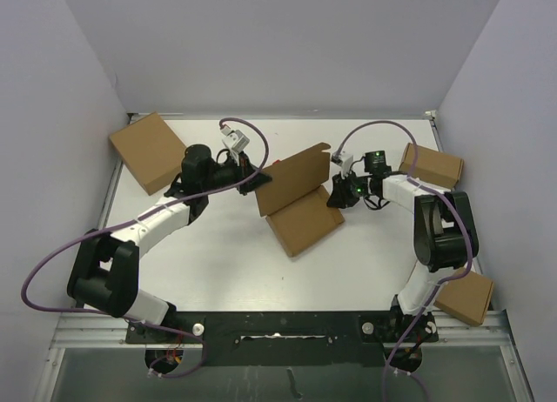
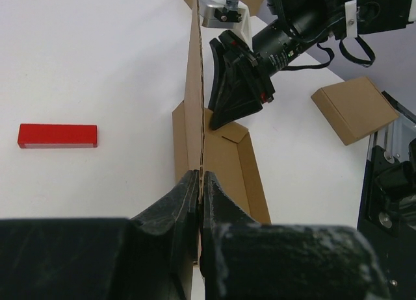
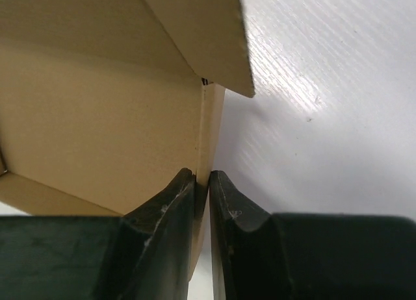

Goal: Fold the paper box

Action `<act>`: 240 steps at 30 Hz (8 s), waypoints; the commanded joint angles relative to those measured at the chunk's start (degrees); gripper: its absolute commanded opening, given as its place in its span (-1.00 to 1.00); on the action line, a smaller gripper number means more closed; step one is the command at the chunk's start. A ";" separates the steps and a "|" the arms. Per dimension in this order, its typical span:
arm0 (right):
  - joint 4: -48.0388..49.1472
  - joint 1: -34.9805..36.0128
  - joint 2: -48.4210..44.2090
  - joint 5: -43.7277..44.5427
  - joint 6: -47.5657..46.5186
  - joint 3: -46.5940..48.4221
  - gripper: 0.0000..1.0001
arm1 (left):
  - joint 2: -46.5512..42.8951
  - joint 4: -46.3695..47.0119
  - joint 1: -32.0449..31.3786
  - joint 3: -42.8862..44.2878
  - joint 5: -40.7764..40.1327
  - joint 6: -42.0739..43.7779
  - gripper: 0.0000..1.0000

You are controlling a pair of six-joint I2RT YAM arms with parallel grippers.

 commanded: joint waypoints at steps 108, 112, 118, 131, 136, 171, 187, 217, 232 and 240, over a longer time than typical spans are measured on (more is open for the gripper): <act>-9.03 3.81 -2.92 22.33 -8.89 5.81 -0.34 | -2.46 6.43 -3.02 -4.81 -5.79 -10.46 -1.00; -6.81 4.23 -2.81 23.70 -7.48 5.49 -0.36 | -2.25 6.35 -3.09 -4.64 -5.65 -10.52 -1.00; -5.58 4.69 -2.82 23.47 -6.48 5.34 -0.38 | -1.29 6.30 -3.44 -3.89 -5.27 -10.61 -1.00; -12.93 0.45 -8.94 12.18 -12.27 6.59 0.27 | 2.52 4.52 -2.95 0.36 -3.83 -9.28 -1.00; -17.51 -8.68 -16.01 -0.83 -15.95 5.86 0.32 | 8.75 3.56 -2.49 6.53 2.15 -9.31 -1.00; -16.09 -19.65 -18.82 -8.04 -11.72 3.90 0.33 | 27.06 -28.21 0.02 41.86 -28.54 -9.52 0.19; -15.74 -19.59 -19.35 -8.21 -11.55 3.66 0.34 | 49.12 -79.53 -7.85 78.43 -59.47 -37.40 0.27; -15.21 -20.19 -20.23 -8.39 -11.64 3.05 0.34 | 72.60 -81.49 -8.57 101.94 -52.88 -31.00 0.12; -14.85 -20.68 -20.98 -8.83 -11.55 2.79 0.35 | 61.35 -78.13 -6.70 84.20 -57.09 -23.40 -0.53; -14.68 -20.76 -20.94 -9.18 -11.40 2.61 0.35 | 46.05 -68.78 -6.09 60.75 -62.74 -15.01 -0.55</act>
